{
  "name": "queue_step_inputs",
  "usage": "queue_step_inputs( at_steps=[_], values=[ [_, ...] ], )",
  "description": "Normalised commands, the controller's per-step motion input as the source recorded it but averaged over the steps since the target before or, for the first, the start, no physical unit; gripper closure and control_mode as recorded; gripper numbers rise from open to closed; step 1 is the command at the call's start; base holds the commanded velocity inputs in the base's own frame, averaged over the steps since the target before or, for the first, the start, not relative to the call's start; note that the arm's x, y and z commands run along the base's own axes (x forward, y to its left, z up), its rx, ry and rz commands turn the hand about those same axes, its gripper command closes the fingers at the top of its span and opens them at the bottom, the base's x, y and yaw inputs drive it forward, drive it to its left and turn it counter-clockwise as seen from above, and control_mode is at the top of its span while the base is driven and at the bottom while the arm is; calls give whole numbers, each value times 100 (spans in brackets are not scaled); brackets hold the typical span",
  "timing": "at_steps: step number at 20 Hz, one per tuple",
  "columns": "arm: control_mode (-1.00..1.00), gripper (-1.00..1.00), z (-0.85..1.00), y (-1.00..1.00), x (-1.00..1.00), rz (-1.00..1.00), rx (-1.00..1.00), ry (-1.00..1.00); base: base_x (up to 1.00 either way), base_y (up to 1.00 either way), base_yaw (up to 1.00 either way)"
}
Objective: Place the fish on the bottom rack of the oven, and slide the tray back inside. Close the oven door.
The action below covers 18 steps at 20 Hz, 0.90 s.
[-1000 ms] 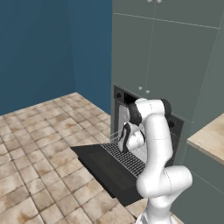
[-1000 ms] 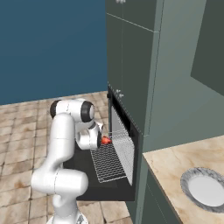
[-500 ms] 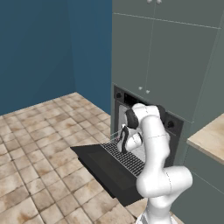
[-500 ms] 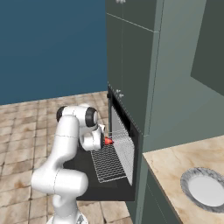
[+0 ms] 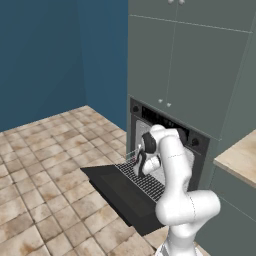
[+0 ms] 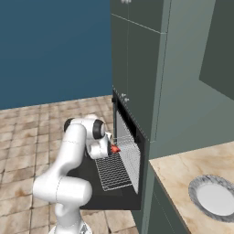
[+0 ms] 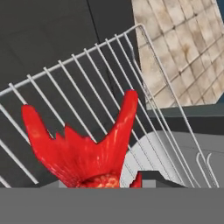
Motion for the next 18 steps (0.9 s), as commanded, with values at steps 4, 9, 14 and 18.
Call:
queue_step_inputs(
  at_steps=[4,9,14,18],
  values=[
    [-100,100,-38,-9,20,0,0,0,0,0,0],
    [-100,100,-38,-9,22,0,0,0,0,0,0],
    [-100,100,-38,-7,27,0,0,0,0,0,0],
    [-100,100,-39,-7,28,0,0,0,0,0,0]
  ],
)
